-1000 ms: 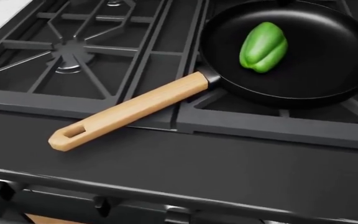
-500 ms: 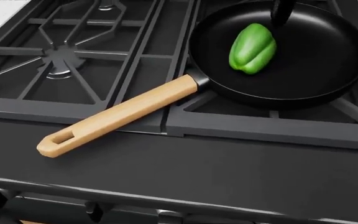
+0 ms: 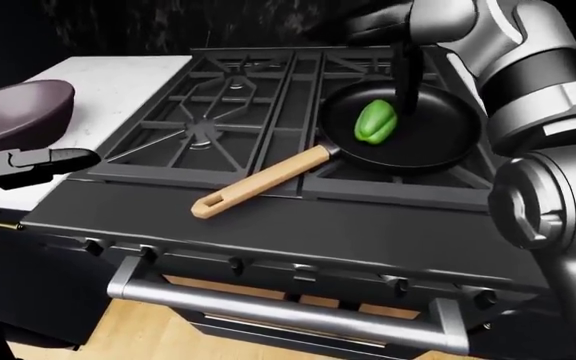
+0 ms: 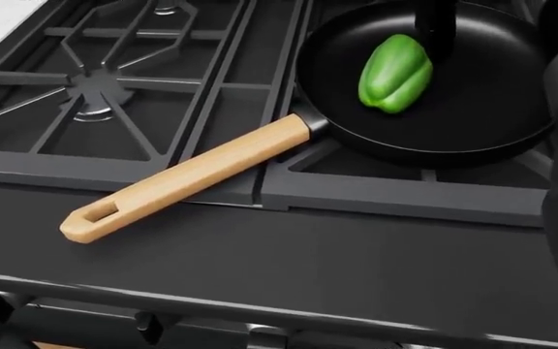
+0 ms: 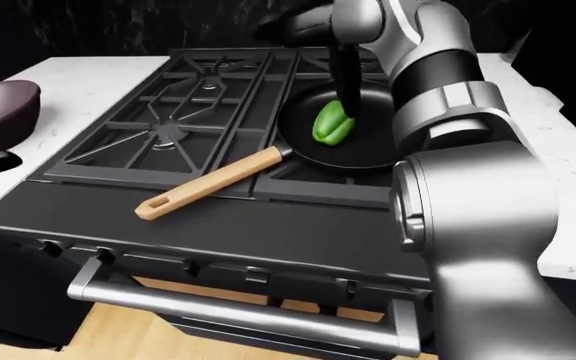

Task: Pick the bell pepper from the pan and place it in the bowl.

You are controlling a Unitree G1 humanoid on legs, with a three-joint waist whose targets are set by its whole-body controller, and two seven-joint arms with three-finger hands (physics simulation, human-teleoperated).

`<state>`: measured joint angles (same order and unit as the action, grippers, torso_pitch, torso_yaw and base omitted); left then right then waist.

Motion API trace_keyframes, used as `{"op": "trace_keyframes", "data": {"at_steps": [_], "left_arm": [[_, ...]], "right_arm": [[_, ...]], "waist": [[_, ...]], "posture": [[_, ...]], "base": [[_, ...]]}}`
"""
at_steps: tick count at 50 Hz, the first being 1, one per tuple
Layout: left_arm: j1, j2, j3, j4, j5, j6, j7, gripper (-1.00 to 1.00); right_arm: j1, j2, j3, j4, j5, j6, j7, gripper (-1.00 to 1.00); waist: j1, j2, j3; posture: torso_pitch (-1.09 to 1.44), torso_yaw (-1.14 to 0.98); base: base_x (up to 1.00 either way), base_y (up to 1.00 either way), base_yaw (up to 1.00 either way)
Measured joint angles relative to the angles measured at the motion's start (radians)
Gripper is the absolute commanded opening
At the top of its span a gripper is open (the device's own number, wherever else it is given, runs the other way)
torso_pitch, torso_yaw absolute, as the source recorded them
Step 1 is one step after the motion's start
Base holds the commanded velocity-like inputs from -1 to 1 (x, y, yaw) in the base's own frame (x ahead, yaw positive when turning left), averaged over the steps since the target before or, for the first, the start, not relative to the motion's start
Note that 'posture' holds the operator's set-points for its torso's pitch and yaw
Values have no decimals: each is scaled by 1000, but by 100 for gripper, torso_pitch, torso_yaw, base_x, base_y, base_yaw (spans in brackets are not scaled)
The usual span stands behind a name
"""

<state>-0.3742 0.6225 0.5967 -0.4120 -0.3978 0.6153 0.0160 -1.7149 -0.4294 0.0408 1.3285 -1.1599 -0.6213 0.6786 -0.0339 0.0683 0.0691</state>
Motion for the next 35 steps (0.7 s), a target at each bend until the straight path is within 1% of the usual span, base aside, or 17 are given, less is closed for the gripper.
{"op": "trace_keyframes", "data": {"at_steps": [10, 15, 21, 25, 35], "left_arm": [[7, -7, 1, 7, 2, -8, -3, 100], [8, -8, 2, 7, 3, -10, -3, 100], [12, -9, 3, 10, 3, -15, -5, 100], [14, -10, 5, 10, 4, -18, -6, 100], [15, -10, 5, 13, 3, -19, -8, 100]], "right_arm": [[11, 17, 3, 9, -50, -21, 30, 100], [1, 12, 2, 9, -71, -29, 67, 100], [2, 10, -1, -4, -82, -33, 113, 100], [17, 10, 7, -2, -100, -39, 120, 100], [35, 17, 7, -1, -124, -49, 128, 100]], "waist": [[0, -1, 2], [0, 1, 4], [-2, 0, 0], [-2, 0, -1], [-2, 2, 2]], "posture": [[0, 0], [0, 0], [0, 0], [0, 0], [0, 0]], "base": [[0, 0, 0], [0, 0, 0], [0, 0, 0], [0, 0, 0], [0, 0, 0]]}}
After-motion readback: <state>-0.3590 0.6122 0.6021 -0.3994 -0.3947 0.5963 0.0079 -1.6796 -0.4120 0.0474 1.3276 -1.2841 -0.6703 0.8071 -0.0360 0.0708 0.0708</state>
